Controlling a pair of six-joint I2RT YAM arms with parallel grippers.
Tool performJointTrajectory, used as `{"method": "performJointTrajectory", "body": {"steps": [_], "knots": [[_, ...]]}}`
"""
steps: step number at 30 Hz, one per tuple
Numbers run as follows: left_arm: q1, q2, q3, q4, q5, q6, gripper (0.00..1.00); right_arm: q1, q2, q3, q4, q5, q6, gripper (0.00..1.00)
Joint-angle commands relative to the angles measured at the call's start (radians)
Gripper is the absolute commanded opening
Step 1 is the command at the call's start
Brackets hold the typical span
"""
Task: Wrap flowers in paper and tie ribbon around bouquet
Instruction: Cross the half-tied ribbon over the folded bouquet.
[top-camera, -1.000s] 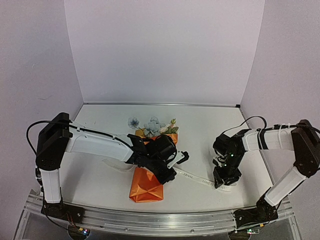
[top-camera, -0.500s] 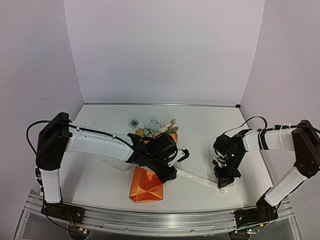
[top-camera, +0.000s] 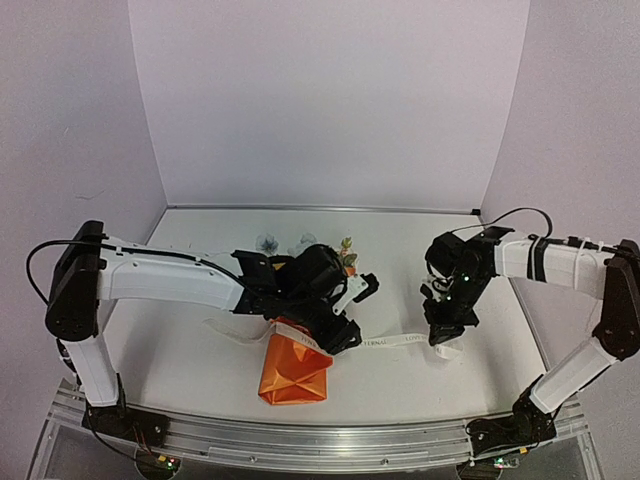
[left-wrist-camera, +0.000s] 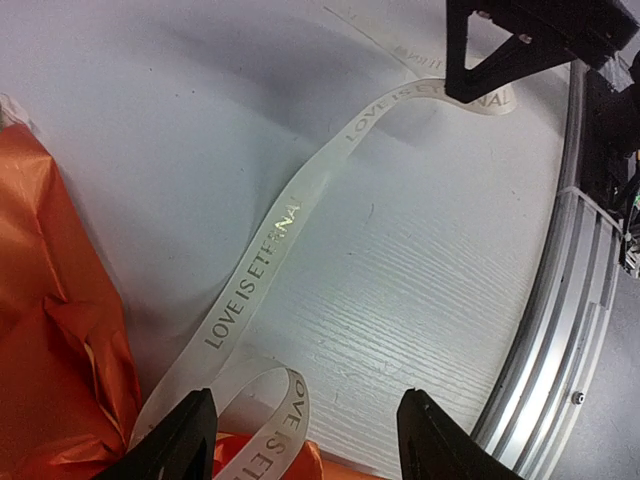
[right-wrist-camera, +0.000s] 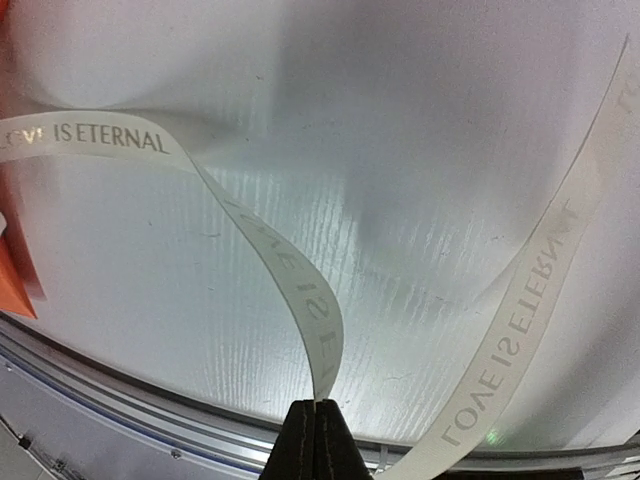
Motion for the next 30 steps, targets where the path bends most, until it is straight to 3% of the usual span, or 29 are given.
{"method": "performJointTrajectory", "body": {"steps": [1,9,13,30], "knots": [[0.012,-0.089,-0.017,0.032,-0.024,0.013,0.63,0.005,0.044,0.149,-0.093,0.000,0.010,0.00],[0.087,-0.184,-0.101,0.082,0.042,0.020,0.54,0.041,0.084,0.330,-0.123,-0.104,0.104,0.00],[0.110,-0.242,-0.162,0.121,0.004,0.049,0.54,0.055,0.126,0.435,-0.137,-0.139,0.148,0.00],[0.271,-0.417,-0.357,0.276,0.139,0.047,0.60,0.130,0.275,0.741,-0.200,-0.244,0.208,0.00]]}}
